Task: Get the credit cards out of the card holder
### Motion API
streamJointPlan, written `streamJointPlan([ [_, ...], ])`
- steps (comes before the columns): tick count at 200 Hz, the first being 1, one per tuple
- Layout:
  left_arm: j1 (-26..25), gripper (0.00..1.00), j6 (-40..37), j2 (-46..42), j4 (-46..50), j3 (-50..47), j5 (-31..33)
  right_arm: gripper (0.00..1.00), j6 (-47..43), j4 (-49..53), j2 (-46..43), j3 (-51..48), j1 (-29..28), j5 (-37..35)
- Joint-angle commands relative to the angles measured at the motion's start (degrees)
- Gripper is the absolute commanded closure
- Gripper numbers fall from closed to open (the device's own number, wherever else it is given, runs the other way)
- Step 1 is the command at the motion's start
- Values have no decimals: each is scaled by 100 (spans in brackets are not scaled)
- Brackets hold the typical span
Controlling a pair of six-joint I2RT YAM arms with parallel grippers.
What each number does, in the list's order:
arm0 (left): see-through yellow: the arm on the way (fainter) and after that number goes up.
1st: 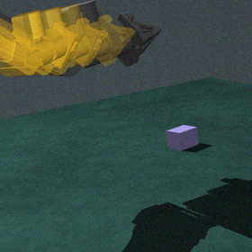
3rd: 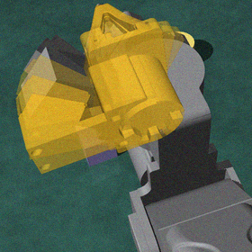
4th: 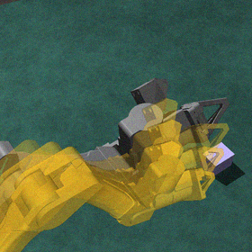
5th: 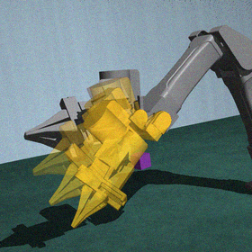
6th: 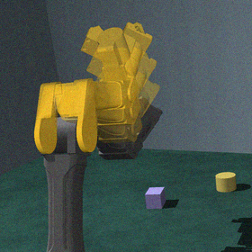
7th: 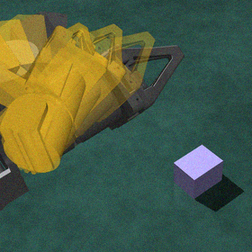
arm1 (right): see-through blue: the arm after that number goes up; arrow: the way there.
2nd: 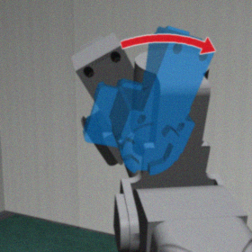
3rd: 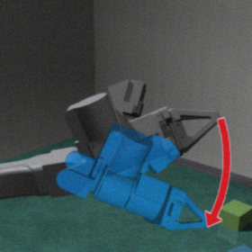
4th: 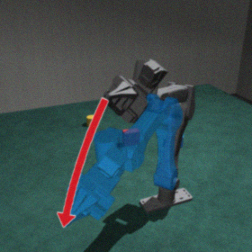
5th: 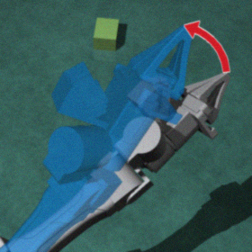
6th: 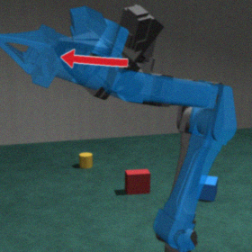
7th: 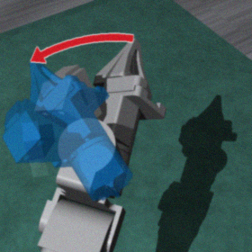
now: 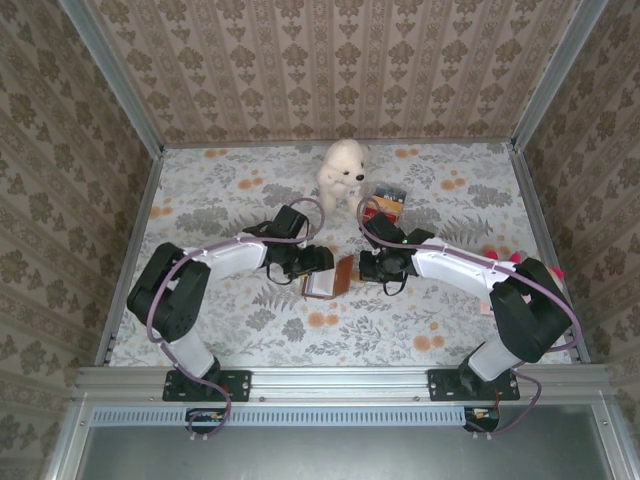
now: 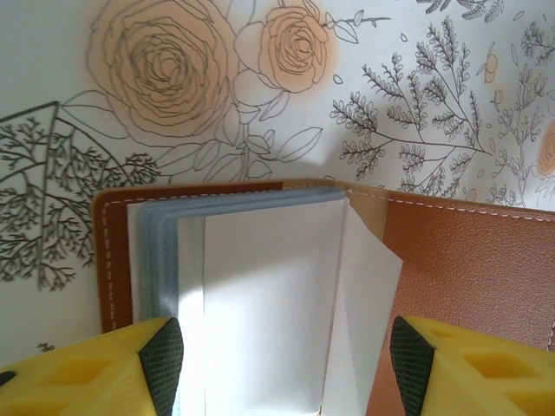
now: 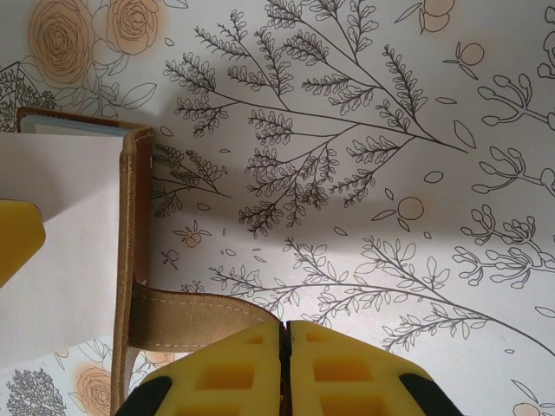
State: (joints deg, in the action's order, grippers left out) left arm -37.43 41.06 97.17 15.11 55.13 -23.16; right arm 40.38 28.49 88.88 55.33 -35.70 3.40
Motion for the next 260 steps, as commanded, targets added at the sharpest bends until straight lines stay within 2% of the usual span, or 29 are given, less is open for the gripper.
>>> streamJointPlan([
  [1,-80,31,104,101,192,193,27,92,-110,-87,37,-130,27,81],
  [40,-174,19,69,127,318,290,119,92,-126,-124,15,-191,33,91],
  [69,-202,15,9,-9,457,323,235,92,-135,-124,3,-238,45,69],
  [139,-202,13,-129,-330,643,265,532,92,-118,-102,46,-263,105,14],
  [260,-213,13,-72,9,451,281,204,92,-161,-237,96,-324,125,91],
])
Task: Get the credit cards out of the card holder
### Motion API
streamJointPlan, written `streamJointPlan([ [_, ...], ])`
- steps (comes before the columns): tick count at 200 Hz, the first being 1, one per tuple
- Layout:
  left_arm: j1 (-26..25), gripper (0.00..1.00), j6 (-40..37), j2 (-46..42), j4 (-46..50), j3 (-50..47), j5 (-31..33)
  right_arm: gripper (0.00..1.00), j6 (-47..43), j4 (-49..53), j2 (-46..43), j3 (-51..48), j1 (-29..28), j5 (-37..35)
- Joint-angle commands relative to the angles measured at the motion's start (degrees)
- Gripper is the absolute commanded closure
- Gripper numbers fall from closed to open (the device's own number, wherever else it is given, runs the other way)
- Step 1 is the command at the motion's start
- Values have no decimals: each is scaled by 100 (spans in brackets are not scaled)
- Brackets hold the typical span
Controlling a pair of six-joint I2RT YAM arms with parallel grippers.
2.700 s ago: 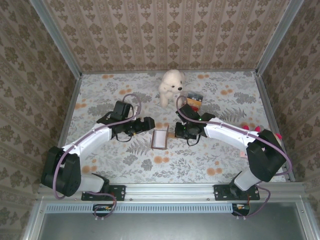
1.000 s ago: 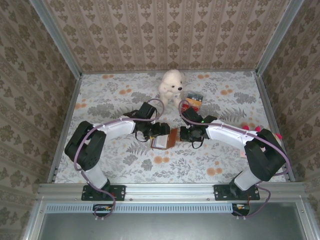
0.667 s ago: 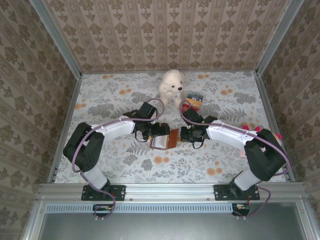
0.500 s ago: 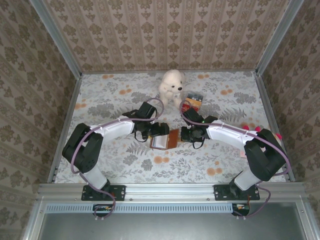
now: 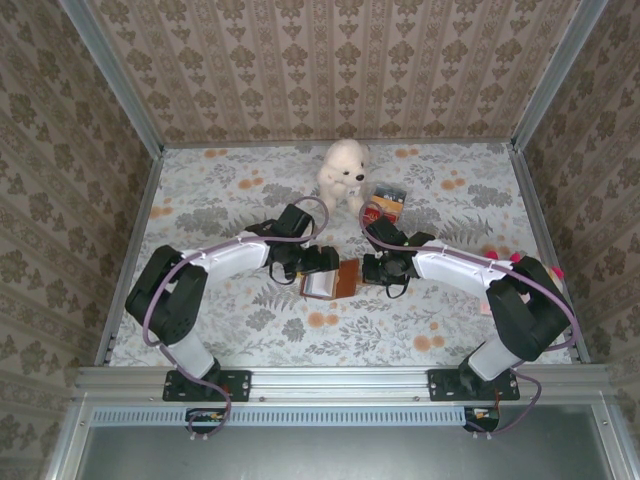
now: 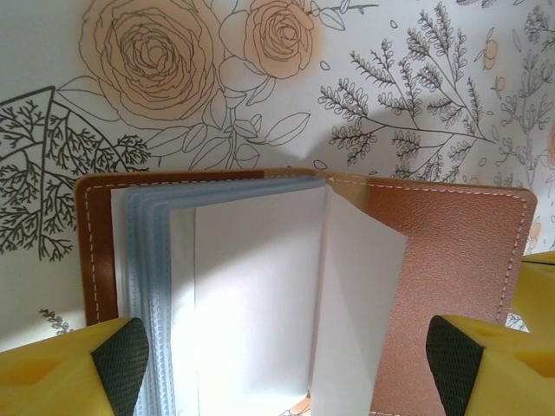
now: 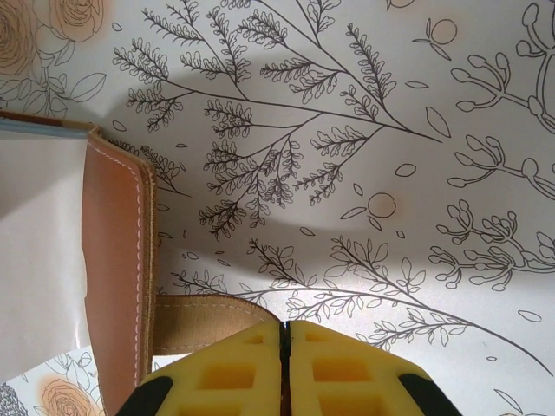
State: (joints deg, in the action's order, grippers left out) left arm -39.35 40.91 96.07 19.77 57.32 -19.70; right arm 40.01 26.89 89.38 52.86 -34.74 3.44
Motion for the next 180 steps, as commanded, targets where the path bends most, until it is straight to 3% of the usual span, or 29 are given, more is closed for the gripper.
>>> streamJointPlan([
  [1,-20,13,-56,116,-20,61,-149,92,-125,-78,45,-76,29,86],
  [82,-72,23,-46,-148,-184,27,-420,92,-116,-111,-25,-116,38,113],
  [180,-86,18,-63,-457,-257,-180,-465,92,-138,-98,-2,-127,108,95],
])
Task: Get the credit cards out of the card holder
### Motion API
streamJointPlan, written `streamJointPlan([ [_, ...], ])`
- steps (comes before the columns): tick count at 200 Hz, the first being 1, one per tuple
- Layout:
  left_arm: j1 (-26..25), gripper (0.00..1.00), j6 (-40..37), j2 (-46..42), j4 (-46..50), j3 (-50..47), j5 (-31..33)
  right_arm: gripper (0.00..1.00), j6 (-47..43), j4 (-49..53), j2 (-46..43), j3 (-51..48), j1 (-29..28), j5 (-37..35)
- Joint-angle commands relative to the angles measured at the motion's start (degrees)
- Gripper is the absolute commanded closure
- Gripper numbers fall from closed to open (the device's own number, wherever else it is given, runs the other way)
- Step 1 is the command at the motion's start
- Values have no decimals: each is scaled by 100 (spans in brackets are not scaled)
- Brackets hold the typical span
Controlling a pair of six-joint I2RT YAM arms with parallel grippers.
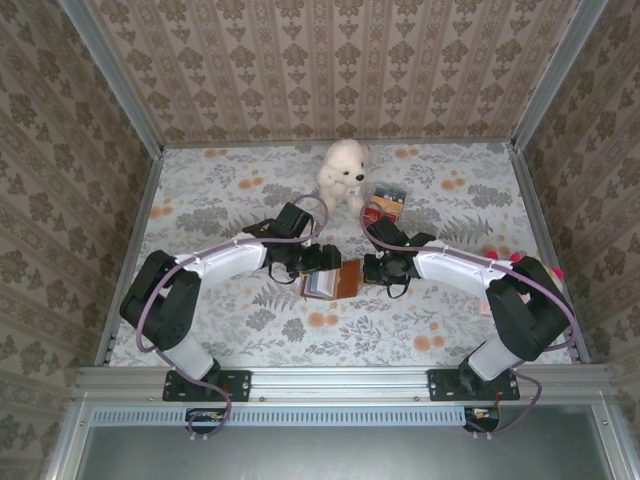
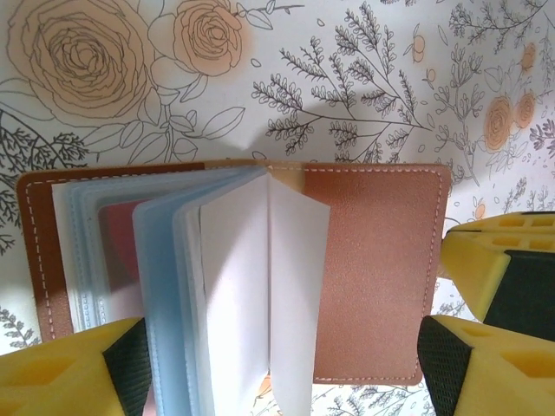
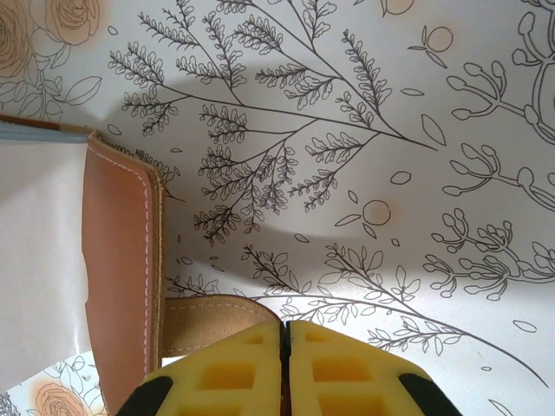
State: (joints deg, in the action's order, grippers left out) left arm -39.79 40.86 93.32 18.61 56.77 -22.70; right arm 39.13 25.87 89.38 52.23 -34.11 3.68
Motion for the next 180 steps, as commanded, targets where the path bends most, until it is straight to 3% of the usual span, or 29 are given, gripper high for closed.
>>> streamJointPlan([
  [1,-49,18,-55,-182,-149,-133,-178,92,-53,5,-5,-68,44,71],
  [32,-96,20,35,-134,-596,-216,-621,92,-46,1,-19,-72,61,70],
  [93,-273,31,123,-117,-929,-207,-865,92,-119,-7,-2,-81,161,45],
  [180,-477,32,219,307,-1145,-85,-890,92,-507,-147,335,147,458,298],
])
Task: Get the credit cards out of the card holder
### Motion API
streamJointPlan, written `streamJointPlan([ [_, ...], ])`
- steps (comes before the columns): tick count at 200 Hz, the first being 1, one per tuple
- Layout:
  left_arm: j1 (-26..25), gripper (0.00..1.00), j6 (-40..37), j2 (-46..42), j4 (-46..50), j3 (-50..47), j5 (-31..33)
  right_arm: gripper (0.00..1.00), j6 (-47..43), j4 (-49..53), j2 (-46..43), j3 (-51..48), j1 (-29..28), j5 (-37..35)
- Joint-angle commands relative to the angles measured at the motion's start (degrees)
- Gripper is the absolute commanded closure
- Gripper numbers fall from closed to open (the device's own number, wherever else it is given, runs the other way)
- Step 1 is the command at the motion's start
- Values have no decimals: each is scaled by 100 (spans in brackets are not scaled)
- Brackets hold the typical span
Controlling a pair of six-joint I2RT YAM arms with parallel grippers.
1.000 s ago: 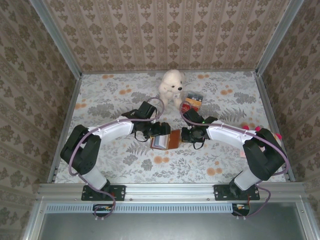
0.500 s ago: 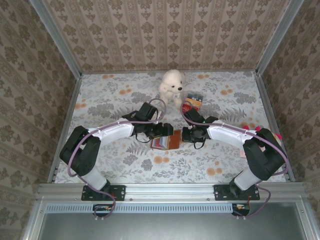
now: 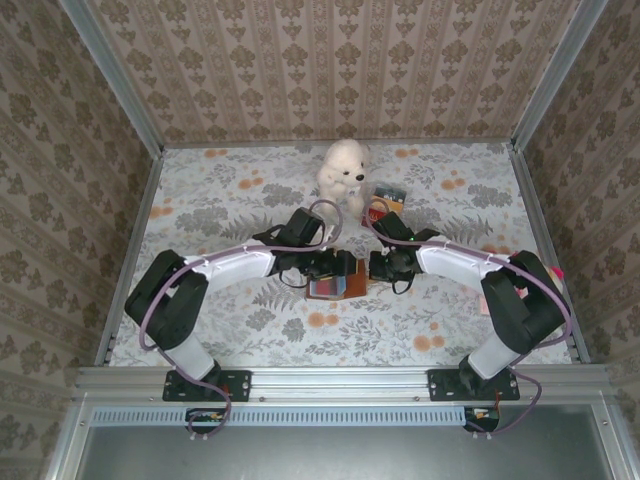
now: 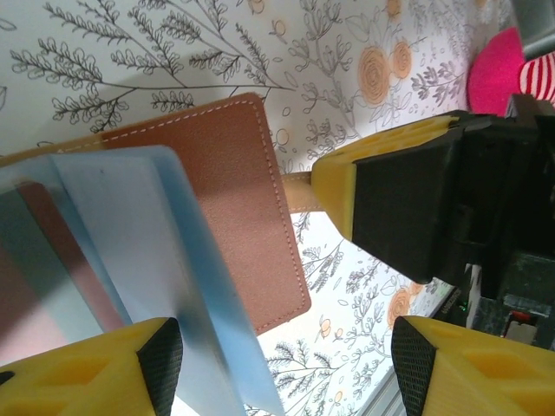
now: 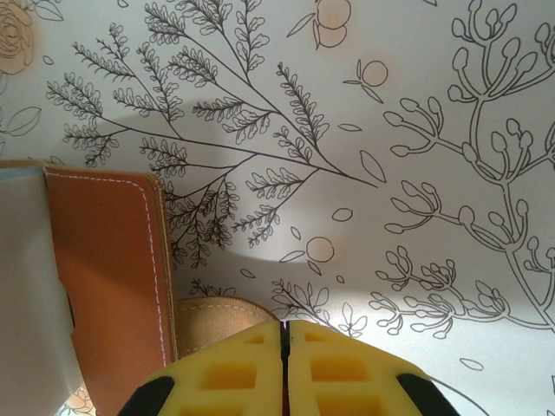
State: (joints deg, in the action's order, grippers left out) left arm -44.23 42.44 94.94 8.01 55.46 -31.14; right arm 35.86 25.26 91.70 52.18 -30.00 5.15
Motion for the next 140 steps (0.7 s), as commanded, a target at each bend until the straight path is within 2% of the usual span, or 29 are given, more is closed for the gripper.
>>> streamJointPlan([
  [1,-38,32,62,151,-83,45,-44,92,-182,-84,107,143,51,157],
  [72,-86,41,140,472,-220,173,-5,92,-229,-194,135,91,97,333],
  [140,-150,35,224,849,-414,320,-97,92,-211,-254,296,62,108,391],
])
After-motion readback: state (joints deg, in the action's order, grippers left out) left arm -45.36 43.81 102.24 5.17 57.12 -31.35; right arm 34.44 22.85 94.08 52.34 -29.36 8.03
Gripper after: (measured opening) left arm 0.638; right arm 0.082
